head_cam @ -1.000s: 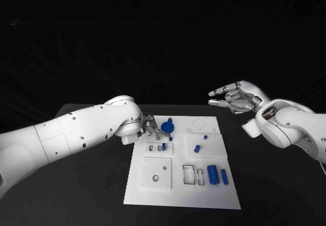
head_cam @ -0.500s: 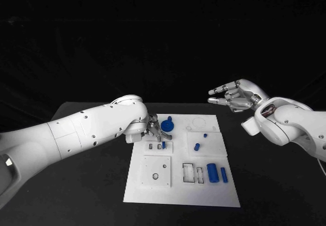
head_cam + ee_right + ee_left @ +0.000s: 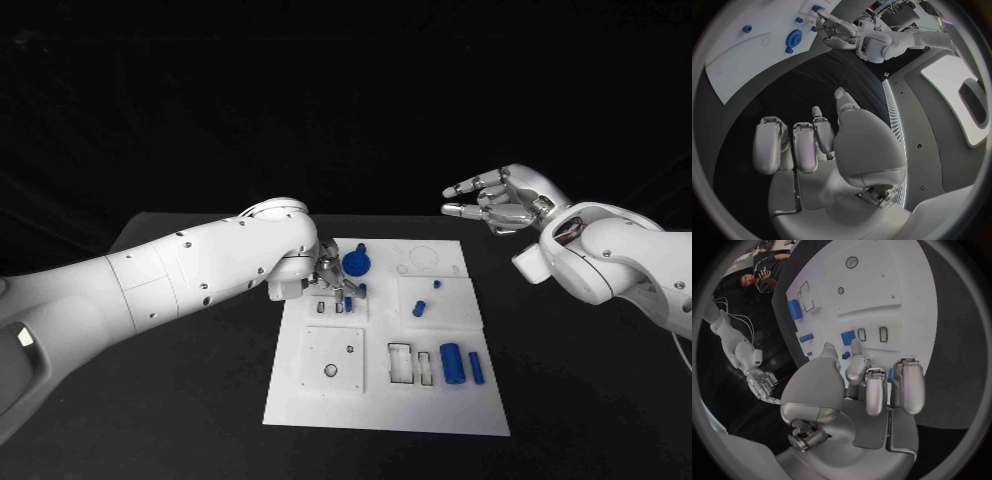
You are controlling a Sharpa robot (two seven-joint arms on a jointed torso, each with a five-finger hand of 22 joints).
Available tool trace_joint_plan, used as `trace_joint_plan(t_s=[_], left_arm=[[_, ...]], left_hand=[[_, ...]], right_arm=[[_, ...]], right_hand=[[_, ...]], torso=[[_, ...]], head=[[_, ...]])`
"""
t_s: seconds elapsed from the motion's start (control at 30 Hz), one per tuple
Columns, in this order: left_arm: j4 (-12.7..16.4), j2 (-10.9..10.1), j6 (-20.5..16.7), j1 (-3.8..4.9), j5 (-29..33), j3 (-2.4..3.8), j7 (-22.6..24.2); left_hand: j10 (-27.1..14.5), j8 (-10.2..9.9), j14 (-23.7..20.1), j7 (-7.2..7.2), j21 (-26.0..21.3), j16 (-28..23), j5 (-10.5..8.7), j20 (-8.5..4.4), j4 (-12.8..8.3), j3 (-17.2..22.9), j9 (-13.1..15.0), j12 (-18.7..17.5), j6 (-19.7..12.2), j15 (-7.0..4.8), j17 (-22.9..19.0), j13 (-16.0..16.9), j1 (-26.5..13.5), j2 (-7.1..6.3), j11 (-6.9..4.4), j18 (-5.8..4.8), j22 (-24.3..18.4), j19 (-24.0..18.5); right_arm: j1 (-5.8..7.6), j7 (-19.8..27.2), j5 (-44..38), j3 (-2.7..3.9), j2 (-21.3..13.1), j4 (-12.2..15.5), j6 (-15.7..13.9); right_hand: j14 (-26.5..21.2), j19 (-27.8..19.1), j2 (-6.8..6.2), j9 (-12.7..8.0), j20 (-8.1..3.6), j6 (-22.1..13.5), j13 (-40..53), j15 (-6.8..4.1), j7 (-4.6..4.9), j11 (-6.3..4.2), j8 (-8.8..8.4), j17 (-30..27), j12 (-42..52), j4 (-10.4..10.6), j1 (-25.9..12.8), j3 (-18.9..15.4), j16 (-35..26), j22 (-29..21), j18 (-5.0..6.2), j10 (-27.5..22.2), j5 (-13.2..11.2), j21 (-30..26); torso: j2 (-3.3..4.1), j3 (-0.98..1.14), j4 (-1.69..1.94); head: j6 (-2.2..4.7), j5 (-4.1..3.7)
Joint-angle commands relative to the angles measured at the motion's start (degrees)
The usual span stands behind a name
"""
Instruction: Assemble the parts on the task board
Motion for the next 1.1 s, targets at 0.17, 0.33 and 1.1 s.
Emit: trace_joint_plan(t_s=[0.17,0.33,1.1], left_arm=[[-0.55,0.40,2.77,-0.06,-0.26,-0.04,-4.89],[-0.80,0.77,3.01,-0.16,-0.26,-0.17,-4.82],[-1.72,1.58,3.51,-0.31,-0.26,-0.28,-4.66]], left_hand=[[0.32,0.45,6.03,0.10,0.29,0.17,-0.08,-0.31,-0.27,0.07,0.45,0.26,-0.63,-0.29,15.08,0.12,1.06,0.13,0.00,-0.36,0.71,1.73],[0.36,0.73,6.03,0.09,0.33,0.17,-0.06,-0.31,-0.31,0.45,0.88,0.33,-0.86,-0.29,15.08,0.21,1.78,0.40,-0.01,-0.36,0.80,1.74],[0.42,1.37,6.03,0.09,0.31,0.17,0.03,-0.28,-0.11,17.59,4.00,0.33,-2.00,-0.28,15.08,0.50,1.46,-4.93,-0.01,-0.35,1.15,1.61]], right_arm=[[0.02,-0.04,-0.30,-0.02,0.18,-0.04,1.17],[0.01,-0.04,-0.31,-0.02,0.30,-0.10,1.28],[0.00,-0.18,-0.47,-0.07,0.76,-0.43,2.07]], right_hand=[[2.60,-0.28,0.49,0.06,-0.22,-0.26,3.37,0.10,0.04,-0.14,0.25,-0.06,-0.36,0.09,0.07,-0.30,-0.22,-0.05,0.54,-0.18,0.23,-0.25],[2.59,-0.27,0.53,0.06,-0.23,-0.26,3.34,0.10,0.03,-0.14,0.25,-0.12,-0.37,0.10,0.06,-0.32,-0.26,-0.06,0.54,-0.18,0.35,-0.26],[2.58,-0.32,0.59,0.06,-0.24,-0.26,3.28,0.09,0.03,-0.15,0.26,-0.19,-0.46,0.10,0.07,-0.34,-0.33,-0.20,0.56,-0.23,0.49,-0.36]], torso=[[0.04,-0.02,-0.03],[0.04,-0.03,-0.01],[0.07,0.07,-0.02]], head=[[-0.18,-0.03],[-0.25,-0.09],[-0.66,0.05]])
